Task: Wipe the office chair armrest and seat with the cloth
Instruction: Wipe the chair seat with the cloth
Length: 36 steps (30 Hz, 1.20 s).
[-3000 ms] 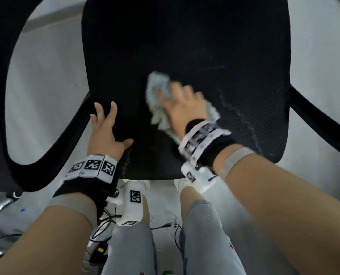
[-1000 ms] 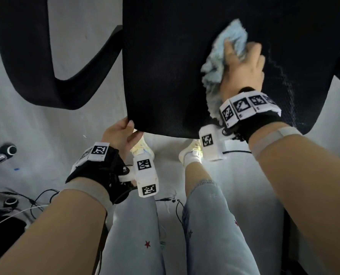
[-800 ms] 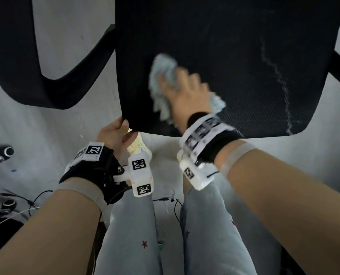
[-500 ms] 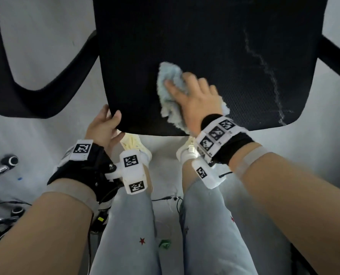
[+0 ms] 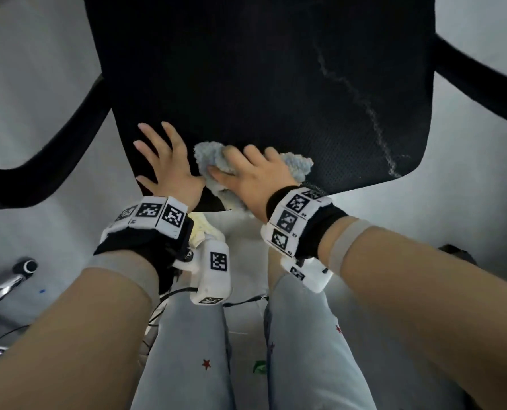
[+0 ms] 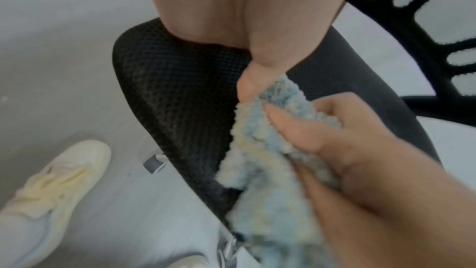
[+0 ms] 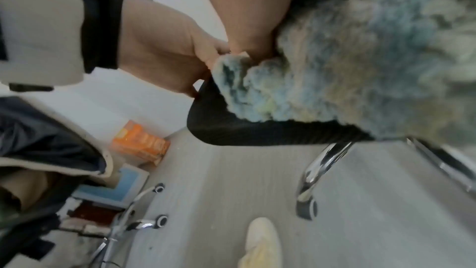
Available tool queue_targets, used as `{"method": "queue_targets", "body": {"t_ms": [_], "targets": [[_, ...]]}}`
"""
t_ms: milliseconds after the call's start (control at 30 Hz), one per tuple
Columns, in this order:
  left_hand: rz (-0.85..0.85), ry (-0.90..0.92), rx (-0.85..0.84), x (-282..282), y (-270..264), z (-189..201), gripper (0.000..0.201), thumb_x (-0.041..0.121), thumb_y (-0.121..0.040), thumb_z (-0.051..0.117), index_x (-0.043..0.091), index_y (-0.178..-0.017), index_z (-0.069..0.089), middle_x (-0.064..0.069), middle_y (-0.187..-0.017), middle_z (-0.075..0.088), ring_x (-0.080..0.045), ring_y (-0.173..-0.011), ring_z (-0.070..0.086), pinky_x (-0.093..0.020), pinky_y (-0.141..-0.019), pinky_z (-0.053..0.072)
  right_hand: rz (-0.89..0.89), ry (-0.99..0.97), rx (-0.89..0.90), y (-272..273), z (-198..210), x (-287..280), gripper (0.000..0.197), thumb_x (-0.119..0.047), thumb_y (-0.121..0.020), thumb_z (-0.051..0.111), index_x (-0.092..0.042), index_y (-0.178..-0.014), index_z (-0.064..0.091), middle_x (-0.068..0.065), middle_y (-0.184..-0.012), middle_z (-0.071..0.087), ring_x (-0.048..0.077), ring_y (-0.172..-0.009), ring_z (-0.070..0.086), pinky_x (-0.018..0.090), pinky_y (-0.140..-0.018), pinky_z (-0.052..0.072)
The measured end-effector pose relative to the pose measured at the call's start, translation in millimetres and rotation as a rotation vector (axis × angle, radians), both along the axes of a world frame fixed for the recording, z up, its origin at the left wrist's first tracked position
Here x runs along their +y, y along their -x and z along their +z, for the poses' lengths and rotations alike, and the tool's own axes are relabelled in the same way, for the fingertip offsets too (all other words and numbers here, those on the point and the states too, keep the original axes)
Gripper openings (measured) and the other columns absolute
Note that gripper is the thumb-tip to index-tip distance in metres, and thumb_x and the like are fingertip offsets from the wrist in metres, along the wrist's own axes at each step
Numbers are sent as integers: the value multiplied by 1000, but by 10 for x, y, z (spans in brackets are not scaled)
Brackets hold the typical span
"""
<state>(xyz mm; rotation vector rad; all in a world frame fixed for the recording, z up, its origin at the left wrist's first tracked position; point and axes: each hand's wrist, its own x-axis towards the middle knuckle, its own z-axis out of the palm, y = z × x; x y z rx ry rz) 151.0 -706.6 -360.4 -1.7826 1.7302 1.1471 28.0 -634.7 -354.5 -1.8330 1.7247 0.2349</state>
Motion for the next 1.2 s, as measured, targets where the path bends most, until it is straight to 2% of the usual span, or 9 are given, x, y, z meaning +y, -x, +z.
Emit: {"method": "queue_targets", "body": {"t_ms": [100, 167, 267, 500, 633, 800, 1000, 1100, 1200], "targets": [[-54, -21, -34, 0, 5, -15, 101, 21, -83, 63, 18, -144, -18, -11, -149, -35, -33, -138, -29, -67, -108, -2, 38, 45, 119, 382, -38, -131, 50, -26, -86, 36, -34, -136, 37, 10, -136, 44, 32, -112, 47, 44, -84, 42], [-65, -32, -53, 6, 27, -10, 108, 26, -79, 67, 17, -144, -19, -11, -149, -35, -34, -137, -31, -66, -107, -2, -272, -35, 166, 767, -60, -196, 62, -24, -87, 50, -32, -142, 22, 15, -143, 27, 37, -121, 33, 50, -93, 35], [-54, -21, -100, 50, 126, -15, 116, 35, -75, 70, 17, -142, -23, -13, -149, -35, -35, -137, -31, -67, -107, -2, -627, -2, 242, 982, -31, -285, 61, -8, -87, 44, -30, -141, 25, 17, -144, 24, 38, -124, 29, 52, -98, 35], [64, -83, -108, -35, 379, 28, 128, 49, -66, 73, 25, -139, -29, -20, -144, -40, -43, -133, -34, -69, -104, -7, -143, 30, 180, 288, 16, 166, 52, -32, -84, 50, -31, -135, 39, 9, -131, 47, 30, -104, 49, 42, -82, 44], [57, -65, -205, -23, 455, -62, 129, 45, -67, 74, 23, -137, -33, -20, -145, -39, -43, -133, -33, -68, -105, -5, -217, -52, 126, 409, -70, -125, 62, -27, -88, 46, -33, -143, 19, 10, -145, 24, 32, -122, 32, 46, -97, 31], [-4, 0, -244, -6, 421, -224, 131, 51, -63, 74, 20, -140, -29, -20, -149, -31, -43, -138, -23, -64, -108, -5, -413, 65, 183, 497, -208, -794, 59, -23, -92, 44, -30, -144, 17, 12, -145, 25, 31, -123, 32, 46, -98, 32], [111, 10, -243, -10, 480, -218, 140, 58, -50, 76, 22, -141, -25, -21, -149, -30, -43, -137, -26, -70, -104, -4, -269, 66, 195, 376, -38, -265, 58, -24, -85, 47, -25, -141, 30, 15, -135, 42, 33, -108, 47, 45, -85, 42], [111, 30, -240, -7, 442, -275, 141, 60, -49, 75, 19, -142, -23, -23, -150, -28, -44, -137, -25, -69, -104, -6, -226, -48, 170, 457, -89, -321, 62, -25, -89, 46, -29, -144, 17, 13, -142, 29, 32, -117, 37, 45, -93, 35], [104, 172, -226, 52, 427, -368, 132, 84, -52, 51, 18, -142, -21, -26, -151, -20, -40, -137, -28, -65, -104, -13, -394, 58, 184, 558, -173, -871, 52, -26, -94, 38, -32, -143, 19, 12, -146, 24, 33, -124, 31, 46, -95, 32]]}}
